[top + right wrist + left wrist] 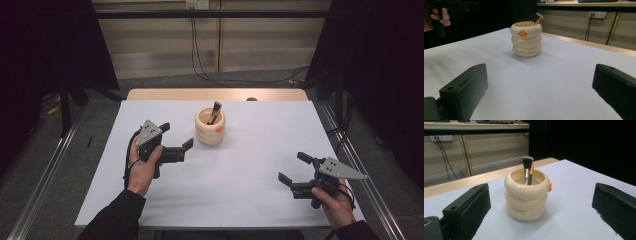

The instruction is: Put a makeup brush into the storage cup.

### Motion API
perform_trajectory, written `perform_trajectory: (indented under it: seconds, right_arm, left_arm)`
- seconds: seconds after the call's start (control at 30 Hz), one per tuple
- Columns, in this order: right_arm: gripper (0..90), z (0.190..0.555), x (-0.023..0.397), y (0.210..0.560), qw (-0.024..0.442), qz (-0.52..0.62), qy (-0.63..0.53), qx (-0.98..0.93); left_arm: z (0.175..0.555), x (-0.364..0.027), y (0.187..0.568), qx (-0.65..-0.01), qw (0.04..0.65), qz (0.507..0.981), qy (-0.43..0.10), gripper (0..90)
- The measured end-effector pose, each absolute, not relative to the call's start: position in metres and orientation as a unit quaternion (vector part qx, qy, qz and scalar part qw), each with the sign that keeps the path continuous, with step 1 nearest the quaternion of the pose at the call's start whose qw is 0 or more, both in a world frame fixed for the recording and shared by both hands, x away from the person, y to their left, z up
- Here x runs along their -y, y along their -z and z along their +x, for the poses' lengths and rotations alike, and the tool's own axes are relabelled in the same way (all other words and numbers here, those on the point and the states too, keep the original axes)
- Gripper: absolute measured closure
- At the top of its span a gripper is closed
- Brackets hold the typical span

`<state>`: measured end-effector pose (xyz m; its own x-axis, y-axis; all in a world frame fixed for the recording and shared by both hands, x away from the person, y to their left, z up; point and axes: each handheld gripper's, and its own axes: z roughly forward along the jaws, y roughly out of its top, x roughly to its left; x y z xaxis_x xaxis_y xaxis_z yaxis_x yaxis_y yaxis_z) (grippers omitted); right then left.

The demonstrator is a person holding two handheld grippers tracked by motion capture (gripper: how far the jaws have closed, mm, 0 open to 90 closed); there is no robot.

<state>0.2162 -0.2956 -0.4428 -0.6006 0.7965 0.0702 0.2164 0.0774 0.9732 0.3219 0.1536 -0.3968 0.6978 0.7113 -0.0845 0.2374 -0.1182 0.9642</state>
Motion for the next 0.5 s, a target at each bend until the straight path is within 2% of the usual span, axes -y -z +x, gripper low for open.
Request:
perform_trajectory:
  seconds: [0.5]
  right_arm:
    - [0.0,0.216,0.295,0.443,0.255,0.369,-0.57,-0.689]
  left_arm:
    - [0.292,-0.172,0.409,-0.328,0.578,0.716,-0.214,1.4]
